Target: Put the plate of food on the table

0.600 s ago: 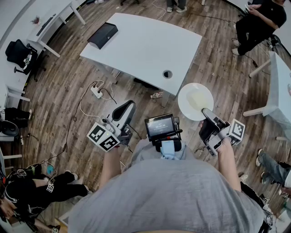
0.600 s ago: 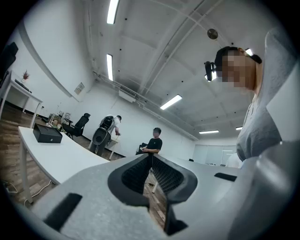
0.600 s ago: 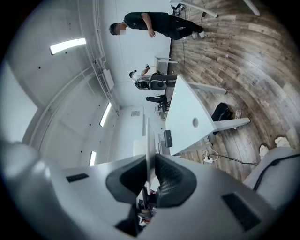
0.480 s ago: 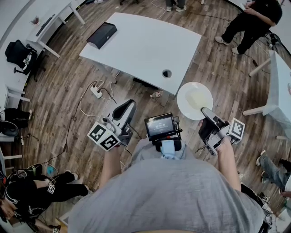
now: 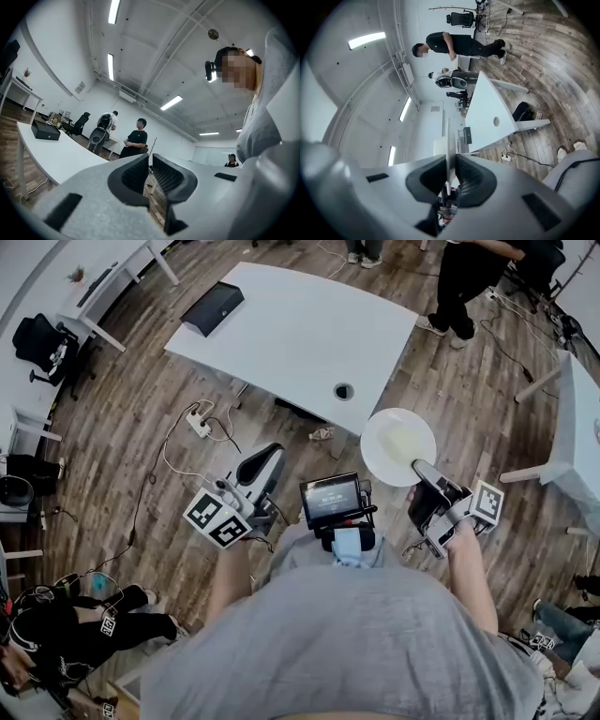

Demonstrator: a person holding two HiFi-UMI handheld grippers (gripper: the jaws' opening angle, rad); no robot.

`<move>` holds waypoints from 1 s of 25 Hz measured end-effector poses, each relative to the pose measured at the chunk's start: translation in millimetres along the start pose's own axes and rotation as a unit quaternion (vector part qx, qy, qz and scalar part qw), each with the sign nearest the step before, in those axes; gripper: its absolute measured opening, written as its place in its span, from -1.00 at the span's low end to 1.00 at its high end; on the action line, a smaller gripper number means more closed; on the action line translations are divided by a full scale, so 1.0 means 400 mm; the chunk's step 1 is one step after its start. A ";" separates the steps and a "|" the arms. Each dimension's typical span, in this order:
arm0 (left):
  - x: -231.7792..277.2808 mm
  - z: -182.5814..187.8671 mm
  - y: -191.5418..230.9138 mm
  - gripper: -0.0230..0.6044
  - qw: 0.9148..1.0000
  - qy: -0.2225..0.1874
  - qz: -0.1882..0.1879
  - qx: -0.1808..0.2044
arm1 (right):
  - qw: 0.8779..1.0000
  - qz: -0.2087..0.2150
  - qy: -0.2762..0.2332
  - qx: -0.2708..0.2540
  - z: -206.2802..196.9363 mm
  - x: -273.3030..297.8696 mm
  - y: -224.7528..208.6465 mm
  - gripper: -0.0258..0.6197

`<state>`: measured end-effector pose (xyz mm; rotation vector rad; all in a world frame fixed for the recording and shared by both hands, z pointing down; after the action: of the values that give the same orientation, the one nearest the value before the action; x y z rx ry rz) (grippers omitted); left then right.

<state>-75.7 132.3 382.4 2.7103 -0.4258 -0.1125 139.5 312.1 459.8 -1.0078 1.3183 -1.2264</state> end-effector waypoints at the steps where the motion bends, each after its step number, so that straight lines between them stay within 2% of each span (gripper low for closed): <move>1: 0.001 -0.001 -0.002 -0.83 1.000 0.000 -0.001 0.000 | 1.000 0.001 0.005 0.000 0.001 0.005 0.002 -0.76; 5: 0.003 0.000 -0.002 -0.83 1.000 0.001 -0.005 0.003 | 0.999 0.013 0.037 -0.006 -0.017 0.057 0.029 -0.76; 10: 0.018 -0.006 0.006 -0.83 1.000 0.005 -0.002 -0.002 | 0.998 0.009 0.061 -0.005 -0.013 0.108 0.034 -0.76; 16: 0.055 0.052 0.083 -0.82 1.000 0.014 -0.005 -0.015 | 0.997 -0.001 0.080 0.004 -0.013 0.262 0.056 -0.76; 25: 0.068 0.039 0.063 -0.82 1.000 0.012 -0.004 -0.014 | 0.995 0.006 0.096 0.015 -0.006 0.281 0.052 -0.76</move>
<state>-59.2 96.1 377.5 2.6829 -0.4040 -0.0872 124.7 204.7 423.8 -0.8756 1.4467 -1.3578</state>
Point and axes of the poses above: the fingertips, and each gripper's own axes: x forward along the fingers, y to its left, z out of its top, the point moved 1 cm from there along -x, backward along the fingers, and after that the axes turned 13 degrees about z, right-handed, at the moved point
